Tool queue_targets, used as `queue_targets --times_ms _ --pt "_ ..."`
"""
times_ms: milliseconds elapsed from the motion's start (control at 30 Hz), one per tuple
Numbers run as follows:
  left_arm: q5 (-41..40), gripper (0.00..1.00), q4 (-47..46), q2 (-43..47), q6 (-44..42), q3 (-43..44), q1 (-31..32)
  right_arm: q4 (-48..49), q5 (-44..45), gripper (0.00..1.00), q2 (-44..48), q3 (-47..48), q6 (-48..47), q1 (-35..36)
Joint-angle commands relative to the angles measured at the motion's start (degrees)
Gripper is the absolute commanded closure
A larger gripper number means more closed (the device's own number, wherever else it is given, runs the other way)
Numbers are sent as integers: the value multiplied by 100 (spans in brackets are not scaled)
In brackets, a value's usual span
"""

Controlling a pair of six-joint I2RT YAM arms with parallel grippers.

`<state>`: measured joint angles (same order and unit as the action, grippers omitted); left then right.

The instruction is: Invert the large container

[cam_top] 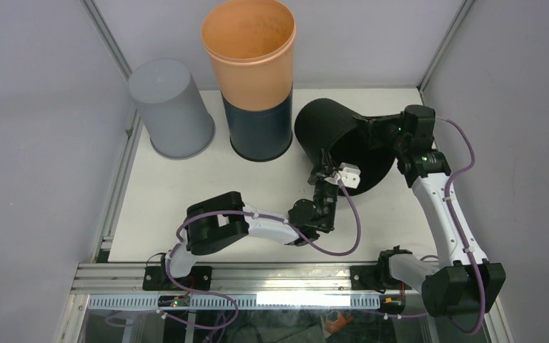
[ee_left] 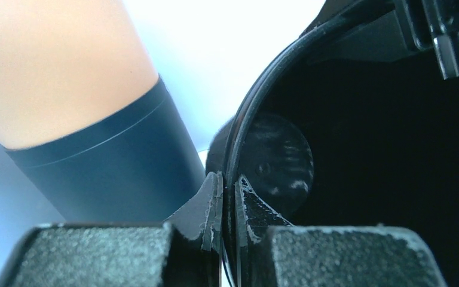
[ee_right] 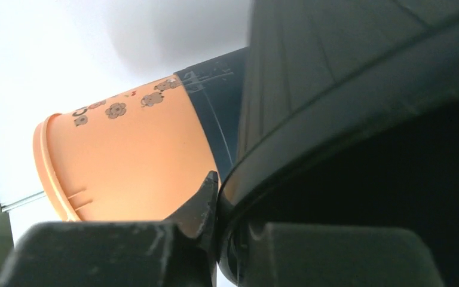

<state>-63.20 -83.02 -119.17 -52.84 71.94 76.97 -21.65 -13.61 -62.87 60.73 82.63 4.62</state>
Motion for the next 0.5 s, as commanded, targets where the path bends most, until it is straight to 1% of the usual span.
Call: queue_targets --times_ms 0,33,67,133,167,200,233,300,333,400,467 --pt "-68 100 -908 -95 -171 280 109 392 112 100 83 -79 295 52" --pt "-80 100 -899 -107 -219 323 118 391 188 100 121 -93 279 51" --pt "-111 94 -905 -106 -273 367 123 388 271 100 156 -99 242 44" --pt "-200 45 -875 -65 -349 447 126 471 462 100 233 -71 42 39" --pt "-266 23 -847 -10 -365 480 129 477 574 100 258 6 -95 38" --pt "-361 10 -731 70 -333 522 130 541 688 100 273 53 -245 35" --pt "-435 2 -481 190 -236 541 126 681 763 100 294 68 -446 16" --pt "-509 1 269 546 292 498 127 1070 905 100 381 -42 -829 -24" --pt "-487 1 867 900 738 432 126 1536 863 100 462 -242 -985 -84" --pt "-298 1 2837 1495 2000 407 127 2575 892 100 632 -741 -1019 -167" --pt "234 1 4732 2075 3491 498 96 3814 1045 100 722 -1287 -1053 -188"
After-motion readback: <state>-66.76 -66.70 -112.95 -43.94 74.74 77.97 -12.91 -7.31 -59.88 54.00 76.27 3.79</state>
